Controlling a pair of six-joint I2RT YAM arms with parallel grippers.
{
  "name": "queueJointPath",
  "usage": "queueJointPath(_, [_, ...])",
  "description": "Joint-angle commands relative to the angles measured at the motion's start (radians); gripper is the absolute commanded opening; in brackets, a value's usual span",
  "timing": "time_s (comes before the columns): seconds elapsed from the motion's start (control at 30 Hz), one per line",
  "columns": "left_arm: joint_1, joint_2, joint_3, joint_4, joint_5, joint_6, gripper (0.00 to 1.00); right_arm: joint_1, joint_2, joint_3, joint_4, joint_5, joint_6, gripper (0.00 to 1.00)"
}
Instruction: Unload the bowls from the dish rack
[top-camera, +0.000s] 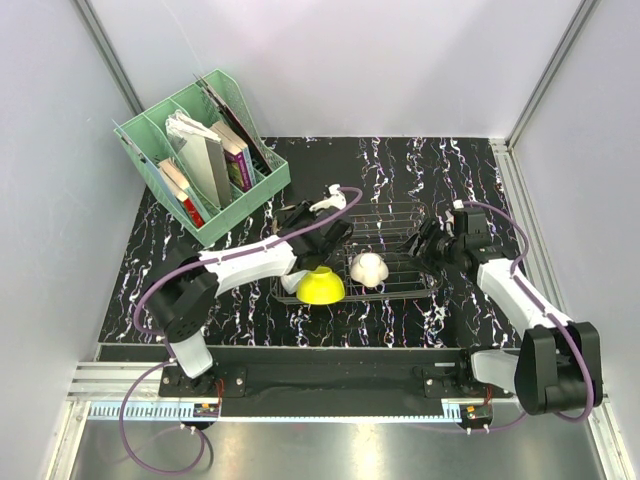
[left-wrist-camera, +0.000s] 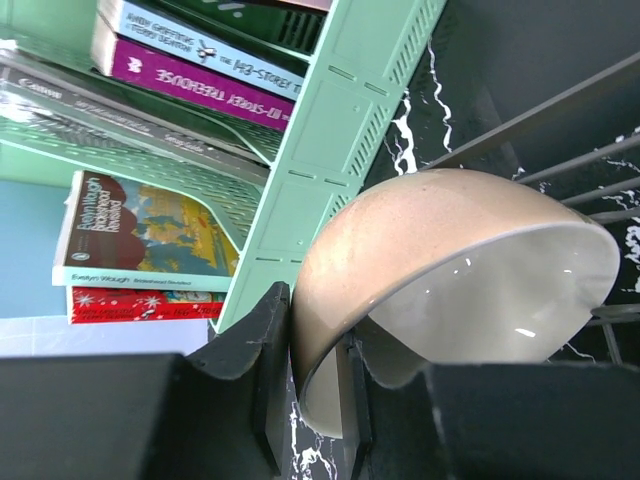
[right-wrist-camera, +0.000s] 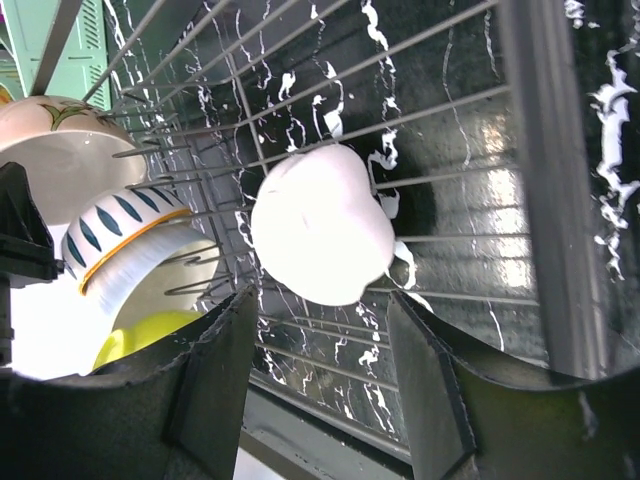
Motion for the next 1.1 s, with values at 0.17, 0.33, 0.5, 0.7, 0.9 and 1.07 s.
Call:
queueJointPath(0.17, [-0.068, 0.020, -0.056, 0.083, -0.028, 0.013, 0.00, 0.003, 0.084, -0.062, -0.051, 0.063, 0.036, 0.63])
queueJointPath(0.33, [-0.080, 0.014, -0.065, 0.126, -0.072, 0.037, 0.00, 0.011, 0.108, -0.074, -0.014, 0.060, 0.059, 0.63])
queueJointPath(0.5, [-0.093, 0.005, -0.079, 0.199, -0.109, 0.099, 0.00, 0.028, 0.145, -0.083, 0.021, 0.058, 0.072, 0.63])
queueJointPath(0.7, [-0.108, -0.020, -0.100, 0.301, -0.161, 0.180, 0.00, 0.049, 0.176, -0.085, 0.046, 0.064, 0.089, 0.63])
queueJointPath(0.9, [-0.111, -0.064, -0.105, 0.362, -0.176, 0.237, 0.00, 0.071, 0.177, -0.082, 0.058, 0.084, 0.119, 0.63])
queueJointPath(1.07, [-0.111, -0.116, -0.094, 0.374, -0.170, 0.257, 0.00, 0.084, 0.168, -0.077, 0.063, 0.096, 0.139, 0.63])
